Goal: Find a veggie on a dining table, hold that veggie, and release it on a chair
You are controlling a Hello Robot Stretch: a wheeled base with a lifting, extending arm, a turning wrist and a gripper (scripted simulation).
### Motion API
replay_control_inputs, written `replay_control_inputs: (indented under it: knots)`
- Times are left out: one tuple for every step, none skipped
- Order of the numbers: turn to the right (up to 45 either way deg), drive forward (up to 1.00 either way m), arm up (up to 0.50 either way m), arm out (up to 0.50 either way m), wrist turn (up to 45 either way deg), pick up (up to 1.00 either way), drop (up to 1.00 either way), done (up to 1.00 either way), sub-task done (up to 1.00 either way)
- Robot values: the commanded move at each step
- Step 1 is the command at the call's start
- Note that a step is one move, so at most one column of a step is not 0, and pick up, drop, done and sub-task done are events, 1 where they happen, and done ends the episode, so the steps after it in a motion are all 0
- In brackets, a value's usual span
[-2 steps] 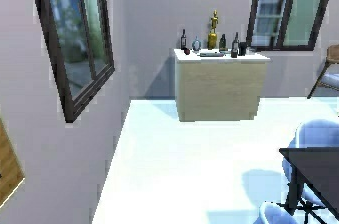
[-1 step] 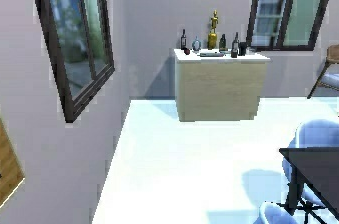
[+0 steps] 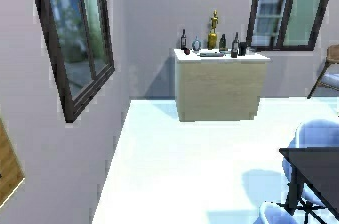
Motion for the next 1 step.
replay_control_inputs:
  knots:
    - [0.0, 0.0, 0.14, 0.0, 0.0, 0.0, 0.0, 0.0, 0.0]
